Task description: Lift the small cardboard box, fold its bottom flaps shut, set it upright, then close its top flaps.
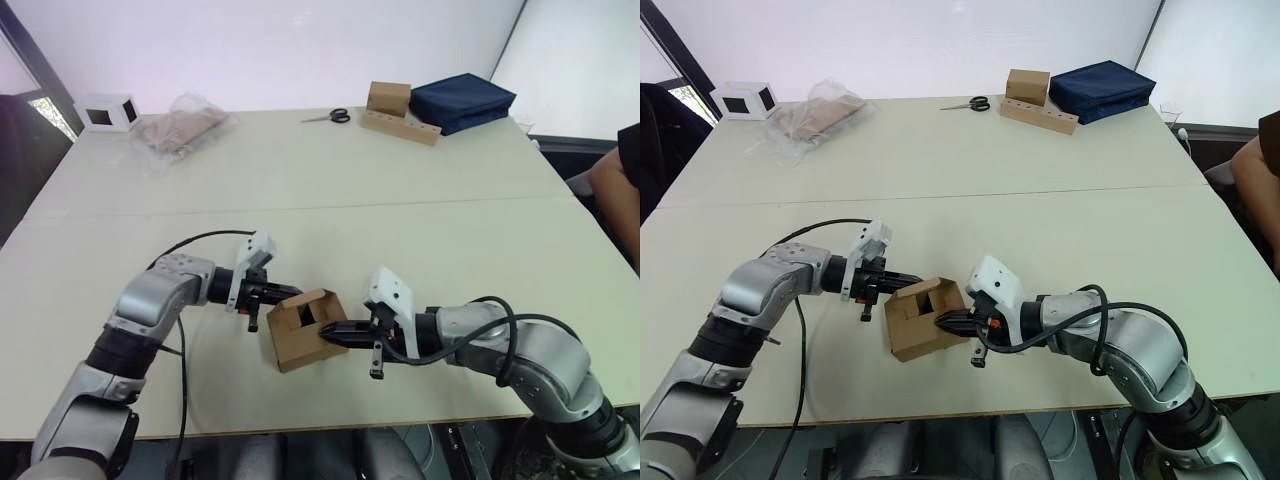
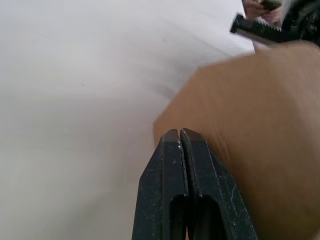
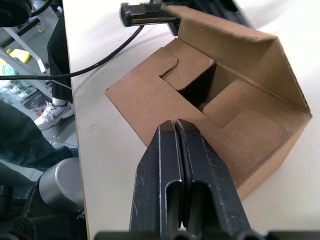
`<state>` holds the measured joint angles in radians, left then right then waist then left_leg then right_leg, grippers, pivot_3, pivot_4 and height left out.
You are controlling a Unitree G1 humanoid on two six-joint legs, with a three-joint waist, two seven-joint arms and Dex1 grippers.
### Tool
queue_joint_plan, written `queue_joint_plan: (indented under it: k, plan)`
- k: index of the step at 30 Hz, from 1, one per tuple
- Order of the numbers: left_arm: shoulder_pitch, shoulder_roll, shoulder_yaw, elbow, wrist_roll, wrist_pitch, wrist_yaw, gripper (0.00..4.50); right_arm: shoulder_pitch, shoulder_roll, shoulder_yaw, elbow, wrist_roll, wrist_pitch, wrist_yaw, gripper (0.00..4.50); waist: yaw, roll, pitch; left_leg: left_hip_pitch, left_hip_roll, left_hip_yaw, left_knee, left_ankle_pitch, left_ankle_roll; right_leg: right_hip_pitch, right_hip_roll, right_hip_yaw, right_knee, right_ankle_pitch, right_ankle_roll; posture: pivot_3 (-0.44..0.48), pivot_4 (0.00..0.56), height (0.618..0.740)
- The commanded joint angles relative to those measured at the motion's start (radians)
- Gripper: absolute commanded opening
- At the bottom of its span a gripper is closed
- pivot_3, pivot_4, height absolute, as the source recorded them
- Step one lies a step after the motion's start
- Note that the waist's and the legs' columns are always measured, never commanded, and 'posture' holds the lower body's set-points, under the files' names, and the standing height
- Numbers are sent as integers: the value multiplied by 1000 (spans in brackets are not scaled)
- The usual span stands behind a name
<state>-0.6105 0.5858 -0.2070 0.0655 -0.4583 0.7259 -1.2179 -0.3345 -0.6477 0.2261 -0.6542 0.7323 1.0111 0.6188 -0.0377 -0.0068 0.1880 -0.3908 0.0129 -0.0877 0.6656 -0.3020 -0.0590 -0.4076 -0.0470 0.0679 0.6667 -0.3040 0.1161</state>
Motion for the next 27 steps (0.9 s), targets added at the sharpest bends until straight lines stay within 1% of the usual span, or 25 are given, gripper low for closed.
queue_joint_plan:
  k: [1, 5, 7, 9, 12, 14, 17, 19, 22, 27]
  plan:
    - [-37, 22, 72, 37, 6, -40, 23, 31, 13, -3, -14, -4, -4, -4, 2, 0, -2, 0, 0, 0, 0, 0, 0, 0, 0, 0, 0, 0, 0, 0, 0, 0, 150, 740]
    - [-21, 102, 164, -14, -42, 11, 26, 31, 20, -3, -18, -4, -5, -10, 2, 0, -8, 0, 0, 0, 0, 0, 0, 0, 0, -1, 1, 0, 0, 0, 0, 0, 150, 740]
    - [21, 159, 220, -73, -81, 60, 26, 31, 25, -3, -20, -3, -5, -17, 5, 0, -7, 0, 0, 0, 0, 0, -1, 0, 0, -1, 1, 0, 0, 0, 0, 0, 150, 740]
    - [87, 218, 295, -165, -154, 146, 23, 31, 27, -4, -23, 0, -5, -24, 10, 0, -7, 0, 0, 0, 0, 0, -1, 0, 0, -1, 0, 0, 0, 0, 0, 0, 150, 740]
    - [190, 274, 393, -302, -275, 265, 32, 31, 26, -2, -24, 6, -5, -30, 16, 0, -4, 0, 0, 0, 0, 0, -1, 0, 0, 0, -1, 0, 0, 0, 0, 0, 150, 740]
    - [274, 301, 455, -404, -355, 330, 43, 31, 23, -2, -25, 13, -6, -33, 22, 0, -1, 0, 0, 0, 0, -1, -1, 0, 0, 0, -1, 0, 0, 0, 0, 0, 150, 740]
    - [381, 321, 510, -524, -443, 385, 69, 31, 16, 1, -27, 22, -6, -34, 28, 0, 1, 0, 0, 0, 0, -1, 0, 0, 0, 1, -1, 0, 0, 0, 0, 0, 150, 740]
    - [451, 323, 515, -590, -471, 390, 87, 31, 11, 4, -27, 26, -6, -33, 29, 0, -1, 0, 0, 0, 0, -1, 0, 0, 0, 1, -1, 0, 0, 0, 0, 0, 150, 740]
    - [501, 305, 488, -634, -485, 378, 130, 31, 6, 9, -24, 32, -7, -33, 30, 0, 1, 0, 0, 1, 0, -1, -1, 0, 0, 1, -1, 0, 0, 0, 0, 0, 150, 740]
    - [507, 251, 407, -643, -461, 336, 211, 31, 1, 9, -24, 32, -7, -29, 30, 0, 2, 0, 0, 1, 0, 0, -1, 0, -1, 1, -1, 0, 0, 0, 0, 0, 150, 740]
